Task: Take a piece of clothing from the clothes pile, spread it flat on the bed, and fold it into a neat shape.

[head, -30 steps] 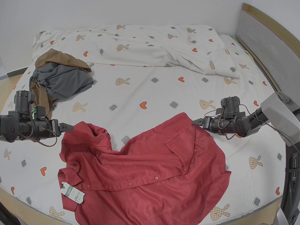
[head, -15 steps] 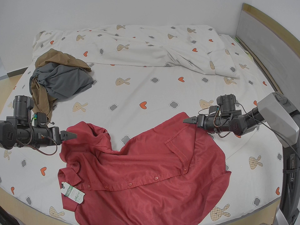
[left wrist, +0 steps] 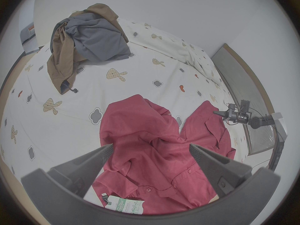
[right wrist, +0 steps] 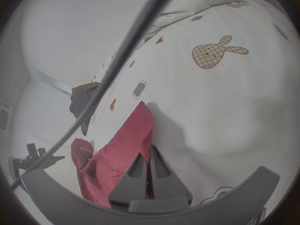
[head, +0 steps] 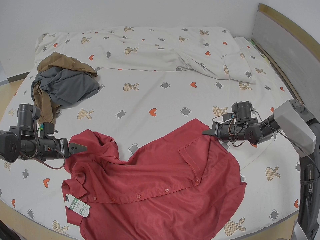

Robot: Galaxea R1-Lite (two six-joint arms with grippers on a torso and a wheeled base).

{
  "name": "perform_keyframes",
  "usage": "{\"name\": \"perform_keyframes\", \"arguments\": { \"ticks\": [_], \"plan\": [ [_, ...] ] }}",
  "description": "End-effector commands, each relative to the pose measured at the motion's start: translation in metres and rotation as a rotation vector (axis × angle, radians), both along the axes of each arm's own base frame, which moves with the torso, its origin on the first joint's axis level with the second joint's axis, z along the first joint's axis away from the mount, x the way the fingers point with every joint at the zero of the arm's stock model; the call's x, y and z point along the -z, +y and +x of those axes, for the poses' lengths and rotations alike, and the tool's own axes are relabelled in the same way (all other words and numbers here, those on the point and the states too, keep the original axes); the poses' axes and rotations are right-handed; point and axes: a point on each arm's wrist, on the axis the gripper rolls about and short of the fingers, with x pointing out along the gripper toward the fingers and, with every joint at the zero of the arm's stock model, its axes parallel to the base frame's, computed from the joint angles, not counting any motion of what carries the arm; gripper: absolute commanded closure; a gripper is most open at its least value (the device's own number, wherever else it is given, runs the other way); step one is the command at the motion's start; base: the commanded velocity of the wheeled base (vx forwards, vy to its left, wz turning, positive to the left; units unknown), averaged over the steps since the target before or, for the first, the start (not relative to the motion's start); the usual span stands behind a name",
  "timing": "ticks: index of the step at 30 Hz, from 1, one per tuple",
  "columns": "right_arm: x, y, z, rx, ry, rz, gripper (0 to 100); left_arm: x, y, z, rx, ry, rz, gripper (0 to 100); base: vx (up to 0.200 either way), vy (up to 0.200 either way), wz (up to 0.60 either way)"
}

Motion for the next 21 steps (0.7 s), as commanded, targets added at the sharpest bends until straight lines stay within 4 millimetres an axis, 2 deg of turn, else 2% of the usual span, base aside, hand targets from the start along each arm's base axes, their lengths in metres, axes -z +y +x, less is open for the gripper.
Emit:
{"name": "perform_keyframes", "arguments": {
  "ticks": [1,2,3,8,17,21],
  "plan": [
    [-0.010,-0.014,0.005,0.030,-0.024,0.007,100,0.001,-0.001,0.000,0.003,0.003,-0.001,0,0.000,0.000,0.00],
    [-0.010,-0.014,0.005,0.030,-0.024,0.007,100,0.001,-0.001,0.000,0.003,0.003,-0.001,0,0.000,0.000,0.00],
    [-0.024,-0.026,0.009,0.062,-0.055,0.022,100,0.002,-0.002,0.000,0.006,0.006,-0.001,0,0.000,0.000,0.00],
    [-0.057,-0.066,0.014,0.171,-0.101,0.082,100,0.003,-0.004,0.000,0.014,0.010,-0.001,0,0.000,0.000,0.00],
    [-0.070,-0.117,0.017,0.278,-0.141,0.085,100,0.004,-0.007,-0.001,0.025,0.017,-0.001,0,0.000,0.000,0.00],
    [-0.072,-0.123,0.018,0.290,-0.146,0.085,100,0.005,-0.007,-0.001,0.025,0.018,-0.001,0,0.000,0.000,0.00]
  ]
}}
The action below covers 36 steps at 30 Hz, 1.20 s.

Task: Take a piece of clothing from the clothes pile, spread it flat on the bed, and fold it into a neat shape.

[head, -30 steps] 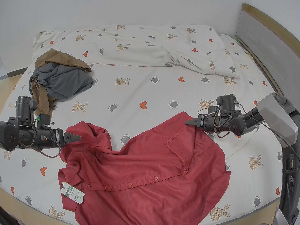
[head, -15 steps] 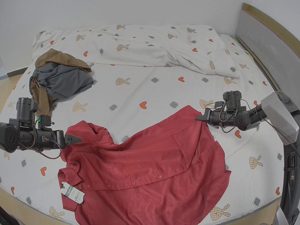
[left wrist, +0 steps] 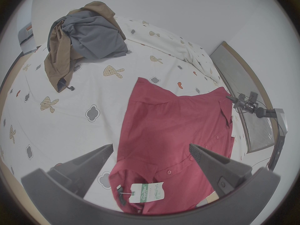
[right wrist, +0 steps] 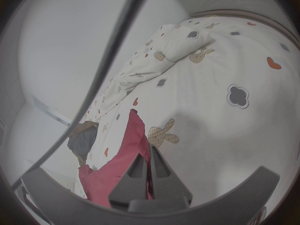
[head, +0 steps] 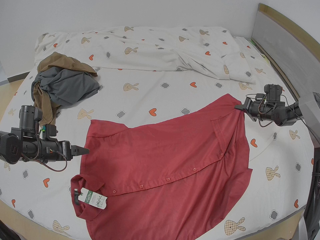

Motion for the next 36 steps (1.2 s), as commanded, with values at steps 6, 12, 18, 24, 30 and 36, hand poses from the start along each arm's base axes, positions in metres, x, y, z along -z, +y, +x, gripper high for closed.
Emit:
{"name": "perform_keyframes", "arguments": {
  "ticks": [6,12,18,24,30,36],
  "plan": [
    [0.000,-0.014,0.002,0.027,-0.005,0.001,100,0.010,0.000,0.006,0.000,0.019,-0.002,0,0.000,0.000,0.00],
    [-0.001,-0.020,0.002,0.038,-0.010,0.001,0,0.019,0.000,0.012,0.001,0.031,-0.003,0,0.000,0.000,0.00],
    [-0.003,-0.031,-0.001,0.064,-0.009,0.000,0,0.041,0.002,0.036,-0.010,0.009,-0.008,0,0.000,0.000,0.00],
    [-0.025,-0.040,-0.034,0.076,-0.002,0.008,0,0.055,0.019,0.070,0.005,-0.073,-0.065,0,0.000,0.000,0.00],
    [-0.060,-0.032,-0.092,0.002,-0.021,0.040,0,0.075,0.049,0.096,0.124,-0.102,-0.152,0,0.000,0.000,0.00],
    [-0.094,-0.020,-0.152,-0.047,-0.074,0.050,0,0.087,0.065,0.112,0.194,-0.155,-0.094,0,0.000,0.000,0.00]
  ]
}}
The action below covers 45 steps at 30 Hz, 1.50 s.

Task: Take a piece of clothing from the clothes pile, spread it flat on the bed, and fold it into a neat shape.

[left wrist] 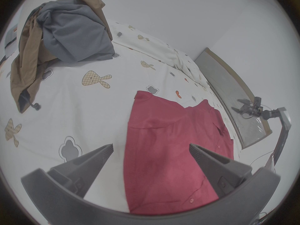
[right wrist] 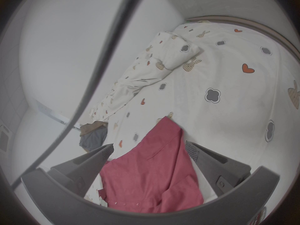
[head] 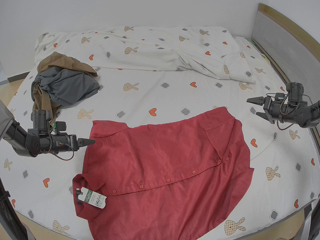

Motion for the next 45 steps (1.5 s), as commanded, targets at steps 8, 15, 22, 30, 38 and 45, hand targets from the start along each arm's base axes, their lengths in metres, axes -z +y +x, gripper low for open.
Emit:
{"name": "perform_keyframes", "arguments": {
  "ticks": [8,15,22,30,38,45],
  "plan": [
    [-0.071,0.022,-0.136,-0.095,-0.155,0.014,0,0.037,0.026,0.035,0.087,-0.042,0.026,0,0.000,0.000,0.00],
    [-0.075,0.028,-0.179,-0.100,-0.196,0.008,0,0.033,0.008,0.051,0.143,-0.064,0.028,0,0.000,0.000,0.00],
    [-0.071,0.027,-0.180,-0.095,-0.177,0.012,0,0.026,-0.010,0.055,0.187,-0.080,0.030,0,0.000,0.000,0.00],
    [-0.067,0.029,-0.181,-0.100,-0.165,0.012,0,0.038,-0.022,0.061,0.216,-0.062,0.025,100,0.000,0.000,0.00],
    [-0.056,0.034,-0.179,-0.119,-0.124,0.012,0,0.024,-0.018,0.061,0.205,-0.093,0.026,100,0.000,0.000,0.00],
    [-0.050,0.038,-0.173,-0.101,-0.099,-0.005,0,0.004,-0.017,0.064,0.200,-0.109,0.030,100,0.000,0.000,0.00]
  ]
}}
